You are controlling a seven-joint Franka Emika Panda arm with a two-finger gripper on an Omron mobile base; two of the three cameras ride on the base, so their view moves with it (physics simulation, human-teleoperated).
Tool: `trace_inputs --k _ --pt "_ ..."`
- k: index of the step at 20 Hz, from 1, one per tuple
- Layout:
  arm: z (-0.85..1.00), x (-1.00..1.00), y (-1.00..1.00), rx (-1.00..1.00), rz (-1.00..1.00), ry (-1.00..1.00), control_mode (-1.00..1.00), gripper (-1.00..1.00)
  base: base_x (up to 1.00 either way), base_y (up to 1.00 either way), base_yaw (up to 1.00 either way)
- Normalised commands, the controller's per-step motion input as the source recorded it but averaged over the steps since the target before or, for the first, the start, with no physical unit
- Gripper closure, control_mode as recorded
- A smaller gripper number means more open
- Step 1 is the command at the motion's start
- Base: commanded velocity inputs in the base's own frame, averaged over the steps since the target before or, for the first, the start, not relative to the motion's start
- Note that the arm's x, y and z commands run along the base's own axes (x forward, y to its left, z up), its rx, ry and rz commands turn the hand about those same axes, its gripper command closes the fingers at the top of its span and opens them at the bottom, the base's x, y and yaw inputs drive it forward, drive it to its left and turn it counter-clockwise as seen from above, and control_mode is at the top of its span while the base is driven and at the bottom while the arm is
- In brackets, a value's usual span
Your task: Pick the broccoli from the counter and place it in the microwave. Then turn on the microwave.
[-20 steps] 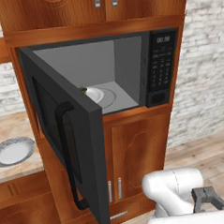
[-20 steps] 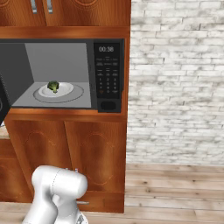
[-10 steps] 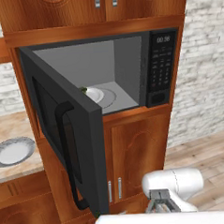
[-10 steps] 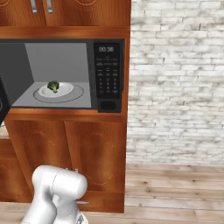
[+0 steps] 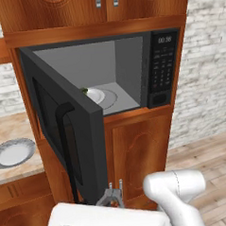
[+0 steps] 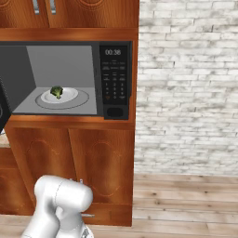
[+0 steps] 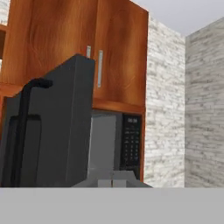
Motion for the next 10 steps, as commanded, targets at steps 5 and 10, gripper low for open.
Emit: trace_inputs --k 5,10 --pt "-0.48 0.53 0.50 0.00 -0.10 0.00 -1.00 1.00 0.00 0.00 0.00" --pt "-0.51 0.64 0.45 0.00 -0.10 0.00 -1.00 1.00 0.00 0.00 0.00"
